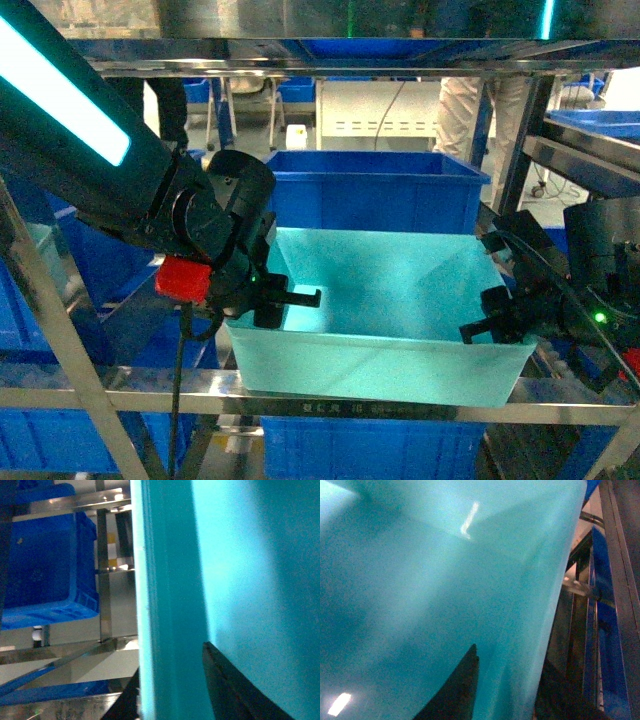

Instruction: Organize blue bins on left shelf correctly

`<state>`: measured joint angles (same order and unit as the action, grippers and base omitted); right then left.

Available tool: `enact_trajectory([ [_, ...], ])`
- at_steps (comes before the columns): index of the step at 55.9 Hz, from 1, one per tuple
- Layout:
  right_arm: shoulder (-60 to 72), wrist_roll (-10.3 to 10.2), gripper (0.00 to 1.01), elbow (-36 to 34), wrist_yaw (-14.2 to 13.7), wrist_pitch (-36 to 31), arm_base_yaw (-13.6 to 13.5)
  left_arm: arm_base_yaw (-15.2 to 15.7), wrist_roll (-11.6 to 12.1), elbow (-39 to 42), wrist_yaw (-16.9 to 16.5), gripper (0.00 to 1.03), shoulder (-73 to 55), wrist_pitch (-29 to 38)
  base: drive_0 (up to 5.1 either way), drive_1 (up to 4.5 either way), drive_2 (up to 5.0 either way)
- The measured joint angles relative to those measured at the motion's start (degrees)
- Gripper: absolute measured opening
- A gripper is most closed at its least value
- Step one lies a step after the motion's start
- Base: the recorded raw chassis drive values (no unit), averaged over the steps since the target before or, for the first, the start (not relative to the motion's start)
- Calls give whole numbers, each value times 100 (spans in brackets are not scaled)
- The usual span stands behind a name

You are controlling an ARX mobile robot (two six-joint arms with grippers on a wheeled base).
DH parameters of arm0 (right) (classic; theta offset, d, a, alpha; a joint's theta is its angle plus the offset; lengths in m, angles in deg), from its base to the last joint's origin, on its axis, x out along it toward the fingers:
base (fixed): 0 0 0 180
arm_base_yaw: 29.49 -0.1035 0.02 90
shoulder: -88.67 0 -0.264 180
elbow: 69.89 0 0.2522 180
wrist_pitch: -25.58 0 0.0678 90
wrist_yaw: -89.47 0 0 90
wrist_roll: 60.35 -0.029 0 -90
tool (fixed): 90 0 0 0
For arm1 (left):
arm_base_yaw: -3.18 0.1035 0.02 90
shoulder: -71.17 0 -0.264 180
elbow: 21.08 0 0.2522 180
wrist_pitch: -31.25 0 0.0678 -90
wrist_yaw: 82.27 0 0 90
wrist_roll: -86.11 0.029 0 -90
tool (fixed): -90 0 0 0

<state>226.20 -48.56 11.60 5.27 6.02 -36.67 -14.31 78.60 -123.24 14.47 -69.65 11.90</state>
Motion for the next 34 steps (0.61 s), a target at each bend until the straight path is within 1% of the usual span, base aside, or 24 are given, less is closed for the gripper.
enact_trajectory([
  [1, 0, 0, 34, 13, 0, -52, -2, 7, 4, -20, -83, 30, -9, 17, 0, 0, 0],
  [2, 0, 57, 38, 15, -28, -195, -2, 20, 9, -31, -151, 34, -15, 81, 0, 0, 0],
  [3, 4, 72, 42, 26, -28, -299, 0, 31, 28, -57, -205, 38, -22, 138, 0, 0, 0],
  [5, 4, 79, 49, 96, -24, -354, -2, 52, 48, -136, -295, 45, -37, 208, 0, 0, 0],
  [6, 15, 96, 56, 155, -31, -566, 0, 70, 46, -201, -321, 50, -42, 299, 0, 0, 0],
  [8, 33, 94, 77, 306, -77, -997, -2, 120, 46, -435, -455, 72, -44, 726, 0, 0, 0],
  [9, 33, 55, 91, 356, -142, -1189, 7, 127, 42, -494, -492, 87, -44, 835, 0, 0, 0],
  [10, 33, 0, 100, 356, -173, -1360, 4, 125, 46, -485, -520, 97, -42, 817, 0, 0, 0],
  [11, 24, -63, 97, 334, -175, -1530, 2, 120, 42, -374, -479, 99, -7, 968, 0, 0, 0],
  [12, -55, -144, 98, 175, -170, -1698, -15, 109, 22, -162, -476, 98, 122, 1097, 0, 0, 0],
  [13, -234, -212, 98, -181, -151, -2105, -46, 68, -46, 216, -461, 98, 369, 1373, 0, 0, 0],
  [15, -739, -216, 98, -1180, -164, -3136, -111, -11, -267, 1331, -380, 98, 1191, 2216, 0, 0, 0],
  [16, -955, -184, 98, -1803, -155, -3773, -109, -94, -321, 2022, -251, 98, 1674, 2664, 0, 0, 0],
  [17, -1158, -136, 98, -2404, -125, -4054, -105, -160, -369, 2736, -92, 98, 2100, 3016, 0, 0, 0],
  [19, -1550, -68, 98, -3617, -9, -4026, -2, -214, -479, 4094, 144, 98, 2710, 3399, 0, 0, 0],
  [20, -1731, -57, 98, -4046, -28, -4000, 111, -199, -476, 4592, 267, 98, 2968, 3552, 0, 0, 0],
  [21, -2140, -61, 98, -4524, -42, -4000, 262, -170, -470, 5075, 402, 98, 3445, 3692, 0, 0, 0],
  [22, -2649, -101, 98, -4857, -4, -4009, 358, -138, -490, 5390, 518, 98, 3993, 3746, 0, 0, 0],
  [23, -3279, -144, 98, -5147, 33, -4017, 426, -188, -468, 5718, 686, 98, 4581, 3849, 0, 0, 0],
  [25, -3766, -170, 98, -5305, 70, -4019, 474, -225, -525, 5956, 793, 98, 5077, 3713, 0, 0, 0],
  [28, -4334, -232, 98, -5447, 68, -4022, 505, -271, -570, 6124, 813, 98, 5521, 3554, 0, 0, 0],
  [30, -4739, -258, 98, -5519, 70, -4022, 540, -310, -614, 6201, 885, 98, 5823, 3429, 0, 0, 0],
  [32, -5399, -332, 98, -5554, 52, -3794, 588, -315, -713, 6288, 988, 98, 6336, 3171, 0, 0, 0],
  [34, -5855, -343, 98, -5558, 22, -3521, 640, -315, -756, 6345, 1108, 98, 6714, 2992, 0, 0, 0],
])
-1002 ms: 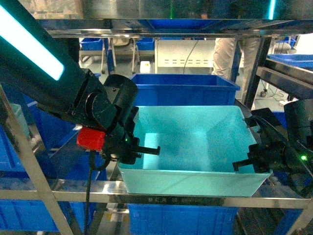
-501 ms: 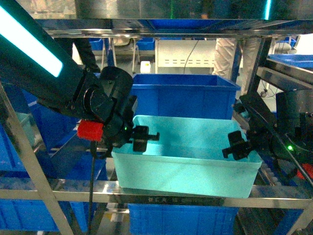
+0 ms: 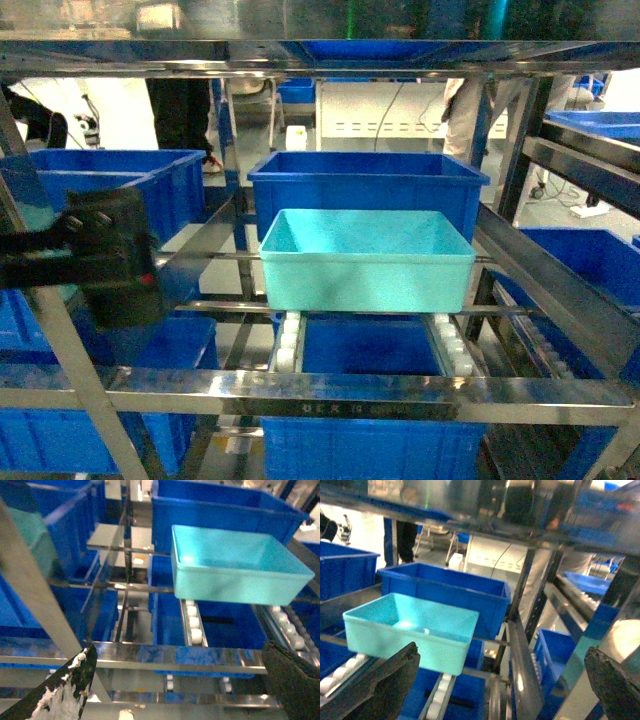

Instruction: Organize blue bins on left shelf correctly

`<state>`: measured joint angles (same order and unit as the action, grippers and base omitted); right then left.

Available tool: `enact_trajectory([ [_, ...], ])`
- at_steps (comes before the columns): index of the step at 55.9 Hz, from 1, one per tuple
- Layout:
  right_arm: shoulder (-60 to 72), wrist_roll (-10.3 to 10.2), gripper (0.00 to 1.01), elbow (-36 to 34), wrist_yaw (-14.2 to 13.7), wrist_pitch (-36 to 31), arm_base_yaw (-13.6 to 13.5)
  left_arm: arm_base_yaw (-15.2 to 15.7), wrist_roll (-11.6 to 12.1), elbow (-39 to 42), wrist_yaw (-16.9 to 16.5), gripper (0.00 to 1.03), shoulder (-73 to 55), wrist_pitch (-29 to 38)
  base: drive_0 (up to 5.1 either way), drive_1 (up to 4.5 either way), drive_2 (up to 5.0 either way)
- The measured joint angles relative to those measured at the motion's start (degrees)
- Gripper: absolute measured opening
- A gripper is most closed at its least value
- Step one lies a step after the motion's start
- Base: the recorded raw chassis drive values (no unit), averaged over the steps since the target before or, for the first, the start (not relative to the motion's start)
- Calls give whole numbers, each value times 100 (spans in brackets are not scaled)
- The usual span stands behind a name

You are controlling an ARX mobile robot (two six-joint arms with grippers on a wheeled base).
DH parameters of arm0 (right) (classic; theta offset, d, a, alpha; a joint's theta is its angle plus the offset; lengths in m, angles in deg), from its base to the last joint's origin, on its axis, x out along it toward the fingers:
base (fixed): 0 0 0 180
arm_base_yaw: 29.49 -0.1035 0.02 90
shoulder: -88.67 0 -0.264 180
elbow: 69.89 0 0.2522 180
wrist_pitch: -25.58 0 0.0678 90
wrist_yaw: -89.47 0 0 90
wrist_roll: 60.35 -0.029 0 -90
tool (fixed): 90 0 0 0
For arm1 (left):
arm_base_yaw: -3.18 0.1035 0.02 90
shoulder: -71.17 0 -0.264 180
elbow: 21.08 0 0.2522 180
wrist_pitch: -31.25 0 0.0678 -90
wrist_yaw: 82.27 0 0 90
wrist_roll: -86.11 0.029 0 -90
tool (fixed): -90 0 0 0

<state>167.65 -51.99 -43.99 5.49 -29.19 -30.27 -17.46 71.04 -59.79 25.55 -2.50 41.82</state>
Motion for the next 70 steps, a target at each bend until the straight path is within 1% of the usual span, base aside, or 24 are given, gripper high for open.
enact_trajectory([
  [7, -1794, -177, 98, 2, -109, 1467, 295, -76, -192, 66, 402, 98, 1585, -1047, 0, 0, 0],
  [10, -2697, -254, 98, 50, -136, 2302, 450, -251, -258, 66, 754, 98, 2260, -1580, 0, 0, 0],
  [13, -3309, -289, 98, 155, -118, 2879, 466, -428, -299, 66, 1062, 98, 2719, -1985, 0, 0, 0],
  [18, -4000, -286, 98, 289, 35, 3429, 459, -721, -398, 59, 1554, 98, 3248, -2435, 0, 0, 0],
  [22, -4461, -284, 98, 372, 118, 3805, 466, -1010, -509, 31, 2009, 98, 3615, -2815, 0, 0, 0],
  [23, -4782, -286, 98, 435, 201, 4155, 503, -1250, -586, 2, 2400, 98, 3794, -3014, 0, 0, 0],
  [24, -5010, -232, 98, 442, 192, 4310, 503, -1434, -662, -46, 2732, 98, 3814, -2962, 0, 0, 0],
  [26, -4918, -197, 98, 472, 216, 4197, 612, -1440, -662, -98, 2826, 98, 3718, -2892, 0, 0, 0],
  [27, -5265, -581, 74, 625, -485, 5901, 55, -726, 455, 745, 1342, 75, 4409, -1311, 0, 0, 0],
  [28, -5418, -671, 60, 339, -577, 5930, 46, -313, 949, 1054, 761, 61, 4776, -1248, 0, 0, 0],
  [29, -5576, -715, 45, 103, -581, 5882, 48, 15, 1220, 1244, 310, 46, 4975, -1272, 0, 0, 0],
  [31, -5925, -737, 12, -269, -584, 5823, 48, 651, 1392, 1635, -341, 13, 5440, -1384, 0, 0, 0],
  [32, -6063, -752, 2, -428, -584, 5823, 48, 901, 1414, 1740, -590, 2, 5637, -1408, 0, 0, 0],
  [34, -6343, -752, 2, -638, -584, 5871, 48, 1266, 1414, 1969, -960, 2, 5925, -1537, 0, 0, 0],
  [35, -6492, -752, 2, -741, -584, 5919, 48, 1773, 1425, 2057, -1567, 2, 6127, -1626, 0, 0, 0],
  [36, -6625, -752, 2, -833, -586, 5982, 48, 2116, 1421, 2135, -1666, 2, 6238, -1674, 0, 0, 0],
  [37, -6767, -752, 2, -903, -588, 6041, 48, 2039, 1425, 2170, -1777, 2, 6767, -2374, 0, 0, 0],
  [39, -7722, -752, 2, -1019, -586, 6918, 52, 2048, 1425, 2310, -1777, 2, 7232, -2424, 0, 0, 0],
  [46, -7871, -752, 4, -1132, -599, 6881, 52, 2048, 1423, 2406, -1781, 4, 7313, -2461, 0, 0, 0],
  [49, -7871, -752, 45, -1132, -599, 6881, 52, 2048, 1425, 2406, -1781, 46, 7313, -2461, 0, 0, 0],
  [53, -7868, -752, 60, -1132, -599, 6881, 52, 2048, 1425, 2406, -1781, 60, 7313, -2461, 0, 0, 0],
  [58, -7871, -752, 88, -1132, -599, 6881, 52, 2048, 1425, 2406, -1781, 87, 7313, -2461, 0, 0, 0],
  [61, -7871, -754, 99, -1132, -599, 6881, 52, 2048, 1425, 2406, -1781, 98, 7313, -2461, 0, 0, 0],
  [70, -7871, -754, 98, -1132, -599, 6881, 52, 2048, 1427, 2406, -1781, 98, 7313, -2461, 0, 0, 0],
])
